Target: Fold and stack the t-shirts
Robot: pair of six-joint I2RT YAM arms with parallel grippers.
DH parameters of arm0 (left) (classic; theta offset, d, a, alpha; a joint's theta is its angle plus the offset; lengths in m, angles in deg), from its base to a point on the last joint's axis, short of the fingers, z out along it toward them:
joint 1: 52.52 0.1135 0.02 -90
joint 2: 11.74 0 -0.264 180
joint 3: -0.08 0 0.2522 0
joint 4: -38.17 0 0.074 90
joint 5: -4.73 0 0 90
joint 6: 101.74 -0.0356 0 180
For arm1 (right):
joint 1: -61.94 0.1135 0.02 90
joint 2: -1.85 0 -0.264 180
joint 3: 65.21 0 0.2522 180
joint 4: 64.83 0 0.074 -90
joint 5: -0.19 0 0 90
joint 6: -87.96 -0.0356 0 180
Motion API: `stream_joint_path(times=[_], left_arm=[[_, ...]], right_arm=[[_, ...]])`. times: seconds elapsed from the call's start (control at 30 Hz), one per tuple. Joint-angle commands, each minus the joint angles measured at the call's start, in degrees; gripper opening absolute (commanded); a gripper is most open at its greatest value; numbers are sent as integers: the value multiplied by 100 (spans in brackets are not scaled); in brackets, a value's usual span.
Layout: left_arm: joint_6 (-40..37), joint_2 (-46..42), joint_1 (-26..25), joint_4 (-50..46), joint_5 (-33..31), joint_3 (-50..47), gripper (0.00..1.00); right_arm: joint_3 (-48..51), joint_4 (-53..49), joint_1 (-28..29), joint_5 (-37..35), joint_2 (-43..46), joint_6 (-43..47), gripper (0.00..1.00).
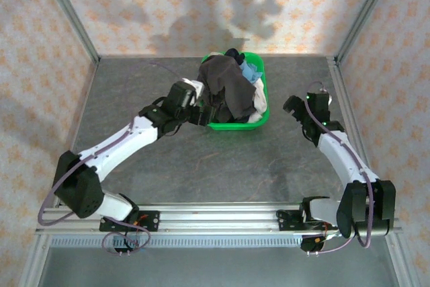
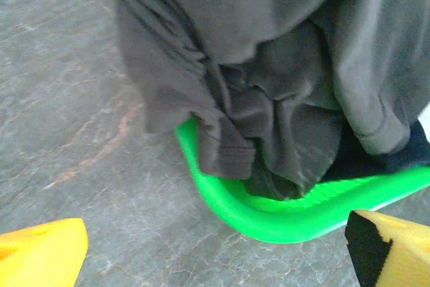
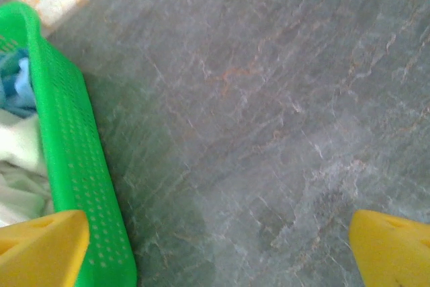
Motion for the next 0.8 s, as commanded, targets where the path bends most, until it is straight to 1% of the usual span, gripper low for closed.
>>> stream_joint_path(times=[0.0,0.03,0.13,0.23,0.27,0.43,0.53,0.6,0.7,0.77], left_arm=[[-794,398,-307,-386,-199,554,100],[-966,573,-404,-429,-328,676,100],[-1522,1060,-577,-709,-374,1119,100],[-1988,1508,-635,-1097,-44,1581,100],[-2087,1627,-638,-1248,162,1726,100],[-2438,1856,-741,-1566,826,1922,100],[-2605,2009,-1052,-2050,498,2035,100],[-2667,2035,-1251,-2052,141,1892,100],[-2657,2226,-1270,-1852,-23,1880,100],[-2674,2509,-1271,-1836,-202,2128,98]], right_arm=[[176,-248,7,-17,258,156,99],[189,-251,7,-53,250,207,99],[100,-358,2,20,44,345,99],[89,-330,5,82,-134,370,99],[101,-316,7,99,-162,371,99],[207,-231,2,78,-178,370,99],[181,-330,-2,-4,-192,378,99],[187,-403,-10,1,-182,380,99],[234,-327,-17,21,-135,380,99],[243,-323,-20,48,-103,421,99]])
